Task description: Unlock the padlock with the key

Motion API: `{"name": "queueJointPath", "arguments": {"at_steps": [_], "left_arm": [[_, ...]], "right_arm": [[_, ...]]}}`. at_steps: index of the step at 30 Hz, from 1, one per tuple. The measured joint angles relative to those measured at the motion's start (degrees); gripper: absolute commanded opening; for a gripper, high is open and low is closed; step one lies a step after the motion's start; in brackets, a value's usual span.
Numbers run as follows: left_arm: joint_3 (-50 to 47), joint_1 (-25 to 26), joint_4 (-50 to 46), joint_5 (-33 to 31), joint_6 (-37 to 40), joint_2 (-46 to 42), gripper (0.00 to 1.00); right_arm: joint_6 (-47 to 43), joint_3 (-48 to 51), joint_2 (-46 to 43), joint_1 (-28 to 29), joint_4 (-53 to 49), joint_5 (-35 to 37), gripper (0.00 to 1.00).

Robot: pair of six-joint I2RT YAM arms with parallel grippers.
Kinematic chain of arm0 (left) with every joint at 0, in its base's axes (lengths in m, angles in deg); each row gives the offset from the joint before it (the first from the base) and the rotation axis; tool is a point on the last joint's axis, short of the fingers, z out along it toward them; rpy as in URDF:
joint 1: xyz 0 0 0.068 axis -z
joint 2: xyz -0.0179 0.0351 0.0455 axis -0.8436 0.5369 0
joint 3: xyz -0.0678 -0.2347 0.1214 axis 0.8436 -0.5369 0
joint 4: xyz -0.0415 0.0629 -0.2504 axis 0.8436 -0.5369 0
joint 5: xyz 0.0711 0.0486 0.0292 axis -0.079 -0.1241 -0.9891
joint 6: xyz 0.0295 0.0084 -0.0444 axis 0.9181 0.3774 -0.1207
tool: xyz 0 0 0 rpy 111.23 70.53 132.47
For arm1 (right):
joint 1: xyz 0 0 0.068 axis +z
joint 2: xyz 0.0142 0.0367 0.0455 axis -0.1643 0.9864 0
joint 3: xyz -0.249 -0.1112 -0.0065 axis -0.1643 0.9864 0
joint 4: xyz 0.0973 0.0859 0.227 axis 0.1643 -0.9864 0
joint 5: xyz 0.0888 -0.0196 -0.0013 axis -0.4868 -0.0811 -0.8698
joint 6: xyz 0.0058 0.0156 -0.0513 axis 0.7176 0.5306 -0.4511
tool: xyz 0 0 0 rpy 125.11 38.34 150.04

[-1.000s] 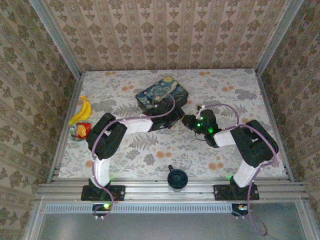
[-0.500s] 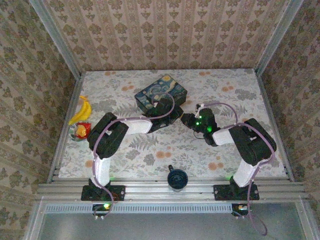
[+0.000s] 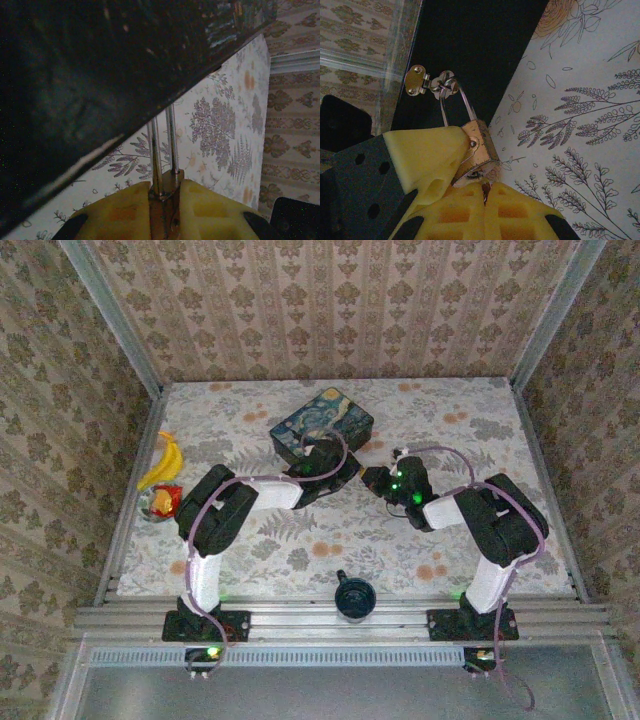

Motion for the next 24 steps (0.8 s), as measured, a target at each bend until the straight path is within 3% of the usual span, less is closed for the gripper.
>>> {"name": "queueJointPath", "arguments": {"at_steps": [11,18,20,24], "left_arm": [[-0.26,-0.48,1.14,-0.66,0.09,0.0,0.0],[-2.08,-0.55,1.77,-0.57,-0.09,-1.2,0.0],[-2.75,-0.68,1.31,-0.11,-0.11,-2.08,0.0],[-3.41,-0.9,-0.87,1.57,-0.04,-3.56,0.0]], "right_arm": [[2.93,-1.73,2.16,0.04,1.77,0.0,0.01],[2.29,-3.32,1.95,0.85,-1.55,1.14,0.37],[0.46,-3.39,0.04,1.11,-5.05,2.27,0.42],[-3.43,-3.39,-6.08,1.44,-11.61,4.37,0.43]]}}
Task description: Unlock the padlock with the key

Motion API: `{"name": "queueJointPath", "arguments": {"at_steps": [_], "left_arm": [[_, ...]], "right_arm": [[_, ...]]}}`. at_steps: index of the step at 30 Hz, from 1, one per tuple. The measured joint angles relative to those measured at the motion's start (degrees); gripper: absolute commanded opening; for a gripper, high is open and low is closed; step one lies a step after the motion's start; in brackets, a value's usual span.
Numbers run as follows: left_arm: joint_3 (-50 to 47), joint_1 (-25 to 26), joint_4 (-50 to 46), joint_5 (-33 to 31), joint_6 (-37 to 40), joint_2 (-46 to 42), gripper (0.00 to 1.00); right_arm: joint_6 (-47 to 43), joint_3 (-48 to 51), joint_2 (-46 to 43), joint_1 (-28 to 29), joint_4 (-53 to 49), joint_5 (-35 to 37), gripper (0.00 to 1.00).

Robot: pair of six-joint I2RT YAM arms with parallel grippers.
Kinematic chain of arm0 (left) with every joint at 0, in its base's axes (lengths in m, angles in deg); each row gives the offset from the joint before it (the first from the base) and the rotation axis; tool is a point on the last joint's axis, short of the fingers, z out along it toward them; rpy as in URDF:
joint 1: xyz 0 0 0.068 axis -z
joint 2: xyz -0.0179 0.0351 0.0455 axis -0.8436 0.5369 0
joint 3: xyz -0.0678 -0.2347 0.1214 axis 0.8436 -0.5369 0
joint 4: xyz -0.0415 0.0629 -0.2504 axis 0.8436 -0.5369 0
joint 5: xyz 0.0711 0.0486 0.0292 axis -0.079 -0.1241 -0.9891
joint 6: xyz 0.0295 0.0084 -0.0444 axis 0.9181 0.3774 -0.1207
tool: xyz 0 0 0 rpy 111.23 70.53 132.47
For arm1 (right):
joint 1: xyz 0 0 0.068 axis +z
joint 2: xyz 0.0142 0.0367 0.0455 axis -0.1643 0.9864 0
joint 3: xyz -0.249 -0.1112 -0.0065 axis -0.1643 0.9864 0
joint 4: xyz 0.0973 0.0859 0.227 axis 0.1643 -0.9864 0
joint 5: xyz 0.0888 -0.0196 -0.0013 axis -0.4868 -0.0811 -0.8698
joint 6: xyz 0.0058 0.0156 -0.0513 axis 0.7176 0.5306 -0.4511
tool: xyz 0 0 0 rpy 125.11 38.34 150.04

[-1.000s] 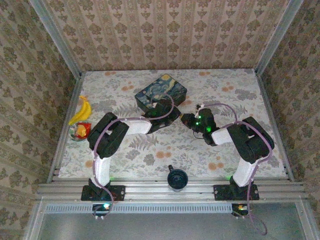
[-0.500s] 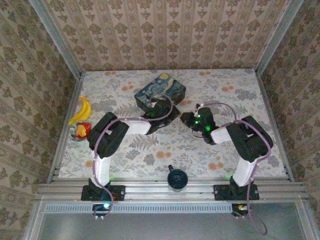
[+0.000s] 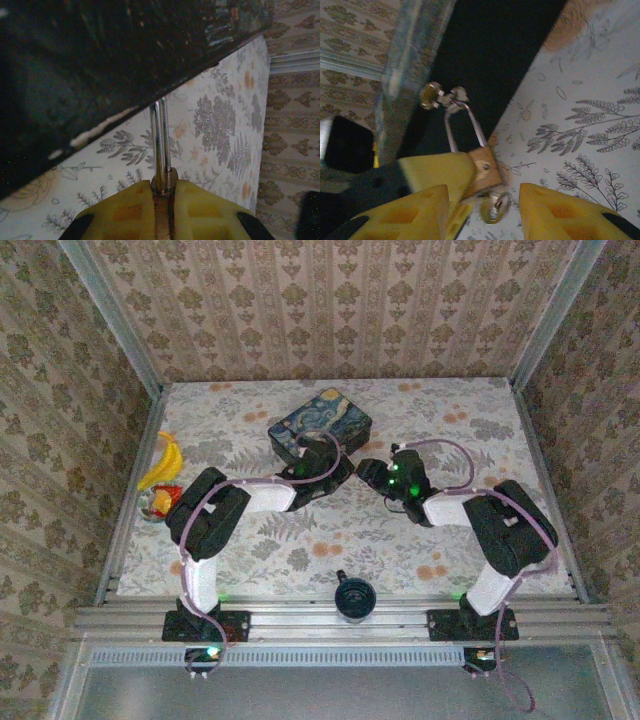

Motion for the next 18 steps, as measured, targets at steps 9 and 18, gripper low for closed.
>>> {"name": "queueJointPath", "arguments": {"at_steps": [9,18], "left_arm": [[0.59,-1.49,-8.83,6.82,0.37,-2.78,0.0],[2.69,-2.34,-18.23,10.88,0.83,-4.61,0.0]], "right_arm": [[-10.32,1.2,-14.01,1.92,-13.03,4.59,0.24],[-25.07,0.48,-19.45,9.84,-29.97,12.02,0.22]]}}
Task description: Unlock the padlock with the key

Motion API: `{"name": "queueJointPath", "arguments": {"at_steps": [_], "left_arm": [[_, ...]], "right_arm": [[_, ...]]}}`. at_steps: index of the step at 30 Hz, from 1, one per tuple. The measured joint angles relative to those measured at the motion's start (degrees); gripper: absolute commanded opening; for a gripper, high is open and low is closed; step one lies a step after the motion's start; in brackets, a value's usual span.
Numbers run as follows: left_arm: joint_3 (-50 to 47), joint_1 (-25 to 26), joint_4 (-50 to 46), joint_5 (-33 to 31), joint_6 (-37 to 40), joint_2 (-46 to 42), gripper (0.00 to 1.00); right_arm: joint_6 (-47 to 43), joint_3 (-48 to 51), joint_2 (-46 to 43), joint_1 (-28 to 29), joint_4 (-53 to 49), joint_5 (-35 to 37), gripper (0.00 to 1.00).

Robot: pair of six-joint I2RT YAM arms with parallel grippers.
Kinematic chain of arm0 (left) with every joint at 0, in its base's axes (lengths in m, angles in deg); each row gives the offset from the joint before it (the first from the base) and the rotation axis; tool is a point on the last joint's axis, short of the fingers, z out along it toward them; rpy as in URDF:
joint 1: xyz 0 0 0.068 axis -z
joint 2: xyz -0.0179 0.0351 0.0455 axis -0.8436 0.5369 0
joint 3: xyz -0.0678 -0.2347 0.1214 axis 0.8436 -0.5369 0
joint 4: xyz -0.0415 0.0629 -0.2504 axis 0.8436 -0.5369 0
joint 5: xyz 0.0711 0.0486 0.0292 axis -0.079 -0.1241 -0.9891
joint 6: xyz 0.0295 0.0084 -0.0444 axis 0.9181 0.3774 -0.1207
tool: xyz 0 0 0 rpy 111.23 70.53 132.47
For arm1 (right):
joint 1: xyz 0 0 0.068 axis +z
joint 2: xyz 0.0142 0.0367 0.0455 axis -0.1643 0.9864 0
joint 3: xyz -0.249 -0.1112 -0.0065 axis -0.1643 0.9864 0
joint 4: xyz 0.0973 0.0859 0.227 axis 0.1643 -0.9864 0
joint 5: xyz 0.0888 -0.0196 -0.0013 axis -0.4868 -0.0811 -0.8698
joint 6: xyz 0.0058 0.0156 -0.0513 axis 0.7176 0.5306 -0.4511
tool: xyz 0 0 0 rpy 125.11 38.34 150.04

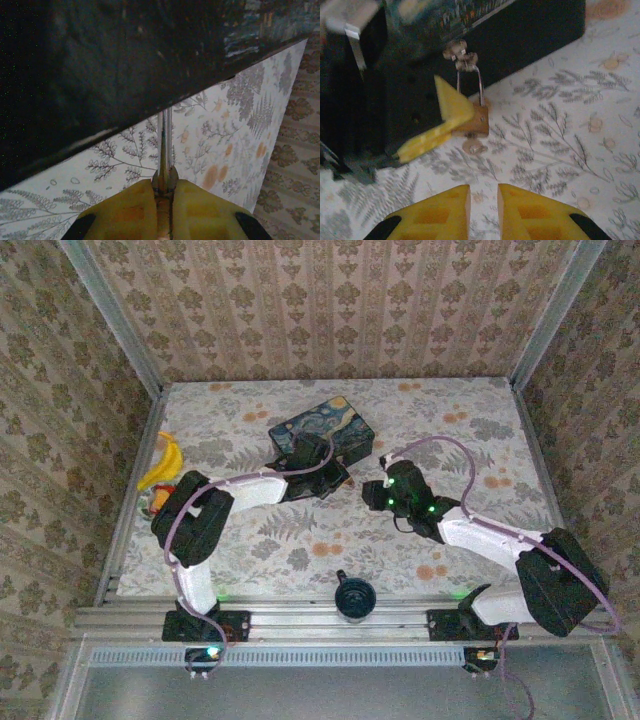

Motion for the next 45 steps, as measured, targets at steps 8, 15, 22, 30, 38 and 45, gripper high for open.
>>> {"name": "queueJointPath", "arguments": {"at_steps": [8,15,22,30,38,45], "left_arm": [[0.35,-0.31,-1.11,1.25,0.0,0.0,0.0],[0.44,-0.59,-1.79,1.99,0.02,-0.2,0.0],[0.46,-0.68,-1.77,2.38,0.0,-0.2,0.0],[0.55,-0.74,-1.79,2.62,0.0,-0.2,0.0],[0.55,-0.76,-1.77,2.8,-0.02,-0.2,0.0],[0.55,-1.03,-1.77,3.54,-0.02,-0.17,0.0]], "right_arm": [[-8.44,-6.64,3.89,4.92,-6.29,4.72,0.23],[-13.49,-11.78,10.16,6.93,-8.46,7.17,0.24],[-16.28,-13.75,13.7,7.87,-10.6,9.27,0.26],[-17.64,-15.26,15.67,8.07,-11.19,12.13,0.28],[-18.75,-15.98,17.29,8.07,-11.17,13.88,0.29],[-19.69,-16.02,18.34,8.07,-9.77,14.84,0.32]]}}
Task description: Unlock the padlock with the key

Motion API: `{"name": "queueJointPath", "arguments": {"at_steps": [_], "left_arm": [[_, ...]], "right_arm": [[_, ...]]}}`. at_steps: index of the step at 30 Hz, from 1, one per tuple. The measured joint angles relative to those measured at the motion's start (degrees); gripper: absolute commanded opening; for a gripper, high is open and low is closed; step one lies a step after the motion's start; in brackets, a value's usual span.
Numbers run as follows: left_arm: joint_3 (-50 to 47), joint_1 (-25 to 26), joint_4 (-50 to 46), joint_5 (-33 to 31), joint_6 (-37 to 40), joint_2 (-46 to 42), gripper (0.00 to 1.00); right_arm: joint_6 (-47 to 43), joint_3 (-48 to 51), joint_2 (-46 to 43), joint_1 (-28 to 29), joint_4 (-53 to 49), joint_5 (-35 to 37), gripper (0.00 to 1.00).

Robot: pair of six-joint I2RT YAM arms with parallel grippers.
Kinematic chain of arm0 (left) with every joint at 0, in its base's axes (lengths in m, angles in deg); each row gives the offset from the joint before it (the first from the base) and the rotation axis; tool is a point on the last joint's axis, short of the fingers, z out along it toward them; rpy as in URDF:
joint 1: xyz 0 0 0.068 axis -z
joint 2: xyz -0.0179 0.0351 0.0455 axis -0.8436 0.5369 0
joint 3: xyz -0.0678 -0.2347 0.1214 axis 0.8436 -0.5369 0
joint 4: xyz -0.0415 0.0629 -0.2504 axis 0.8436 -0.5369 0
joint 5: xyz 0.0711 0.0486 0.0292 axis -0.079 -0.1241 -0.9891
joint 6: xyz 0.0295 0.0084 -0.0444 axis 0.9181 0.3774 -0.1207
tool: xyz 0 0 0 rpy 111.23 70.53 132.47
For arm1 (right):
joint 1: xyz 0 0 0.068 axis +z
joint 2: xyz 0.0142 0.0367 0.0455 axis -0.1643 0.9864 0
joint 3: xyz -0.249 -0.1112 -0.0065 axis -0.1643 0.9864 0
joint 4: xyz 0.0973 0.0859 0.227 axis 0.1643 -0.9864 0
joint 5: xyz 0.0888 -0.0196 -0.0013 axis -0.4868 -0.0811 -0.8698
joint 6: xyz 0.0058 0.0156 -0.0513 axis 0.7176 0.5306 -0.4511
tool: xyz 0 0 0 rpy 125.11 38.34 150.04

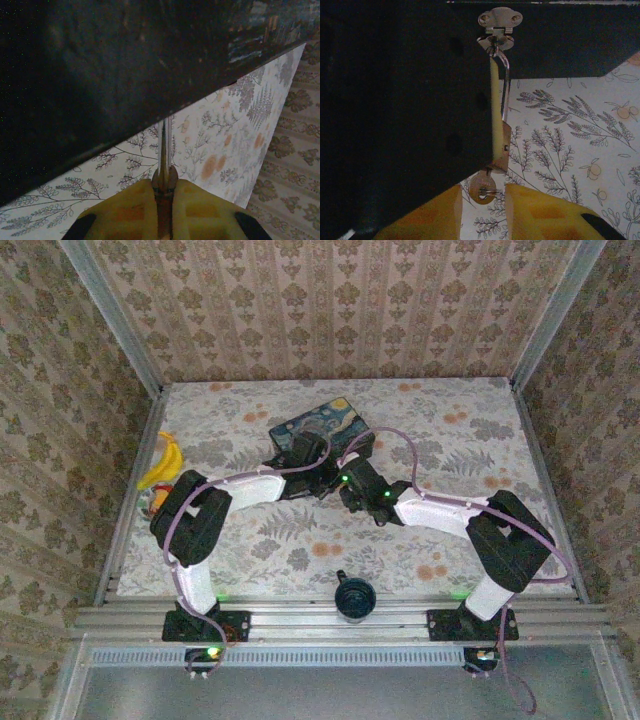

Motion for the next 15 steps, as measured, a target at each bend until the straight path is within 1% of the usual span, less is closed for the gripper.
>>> {"name": "queueJointPath", "arguments": {"at_steps": [10,15], "left_arm": [[0.0,-0.31,-0.13,0.42,0.02,0.02,0.0],[0.0,-0.59,-0.44,0.44,0.55,0.02,0.0]], "right_arm": [[-1.29,-0.33,1.57,0.04,3.34,1.64,0.33],[-1.95,-0.33,2.14,0.31,4.17,3.28,0.39]]}}
